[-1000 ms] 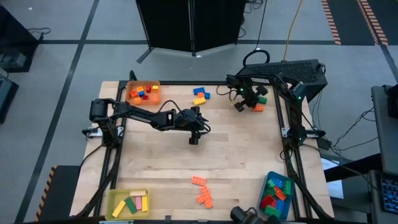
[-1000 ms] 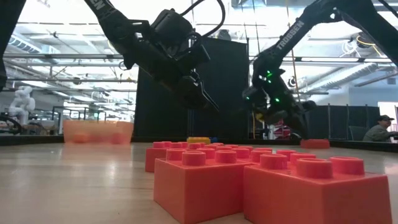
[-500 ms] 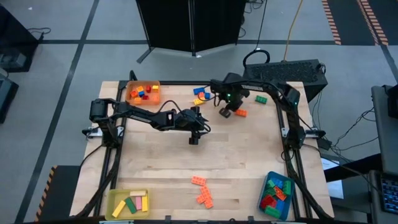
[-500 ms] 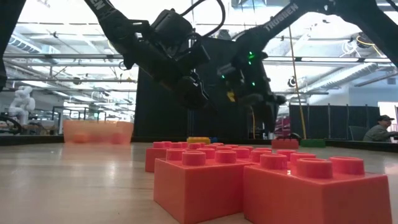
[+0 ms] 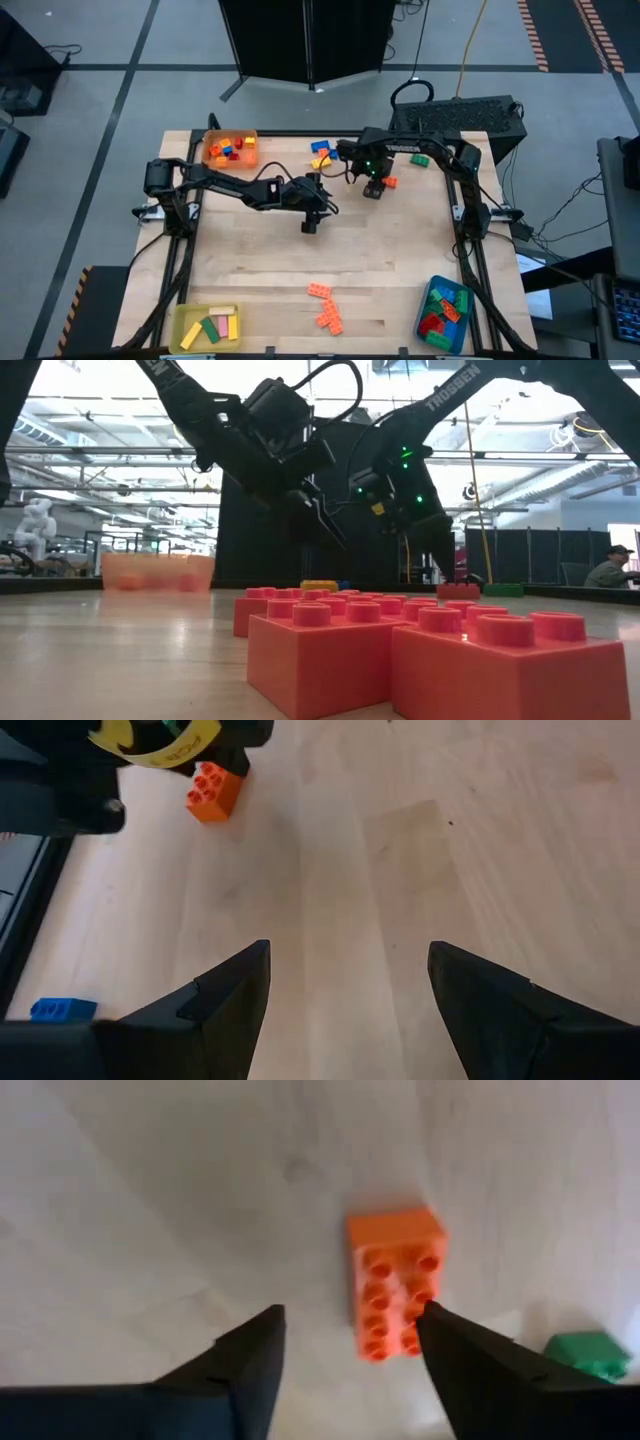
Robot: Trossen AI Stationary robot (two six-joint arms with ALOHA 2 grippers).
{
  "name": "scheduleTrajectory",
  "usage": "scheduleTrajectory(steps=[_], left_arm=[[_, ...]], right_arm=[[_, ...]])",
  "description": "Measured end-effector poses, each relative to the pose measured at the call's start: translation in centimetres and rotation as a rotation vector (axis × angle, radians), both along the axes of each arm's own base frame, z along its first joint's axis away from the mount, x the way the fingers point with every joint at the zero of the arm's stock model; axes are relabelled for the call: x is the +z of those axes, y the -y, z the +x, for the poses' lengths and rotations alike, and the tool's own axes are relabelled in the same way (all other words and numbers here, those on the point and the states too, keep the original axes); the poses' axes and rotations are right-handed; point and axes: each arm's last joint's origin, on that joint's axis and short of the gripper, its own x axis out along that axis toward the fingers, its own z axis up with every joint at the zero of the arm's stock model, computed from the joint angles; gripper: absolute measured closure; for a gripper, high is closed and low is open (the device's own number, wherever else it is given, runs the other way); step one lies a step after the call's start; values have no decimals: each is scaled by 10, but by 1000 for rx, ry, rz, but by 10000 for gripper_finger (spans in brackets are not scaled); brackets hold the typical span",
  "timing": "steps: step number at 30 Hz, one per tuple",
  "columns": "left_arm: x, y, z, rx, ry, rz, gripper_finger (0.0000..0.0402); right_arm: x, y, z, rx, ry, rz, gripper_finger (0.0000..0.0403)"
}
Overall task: Sort blocks by size
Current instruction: Put the orange 8 stud game piece into the blue bin
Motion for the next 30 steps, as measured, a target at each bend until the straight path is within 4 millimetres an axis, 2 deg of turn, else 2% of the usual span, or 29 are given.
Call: scheduleTrajectory(steps=[5, 11, 16, 22, 27, 30], left_arm=[[0, 0, 0, 5, 5, 2, 130], [0, -4, 0, 40, 0, 14, 130], [-1, -8, -2, 56, -14, 12, 130], [-2, -20, -5, 90, -18, 10, 130], [-8, -32, -12, 131, -34, -31, 130], [-10, -34, -13, 140, -36, -33, 130]], right_arm=[[-9, 7, -3, 46, 9, -42, 136], [-22, 18, -13, 45, 17, -61, 133], [-29, 17, -20, 23, 17, -32, 172], [-29, 13, -20, -14, -2, -34, 284], [-20, 8, -23, -26, -4, -34, 285], [3, 2, -25, -42, 44, -67, 285]])
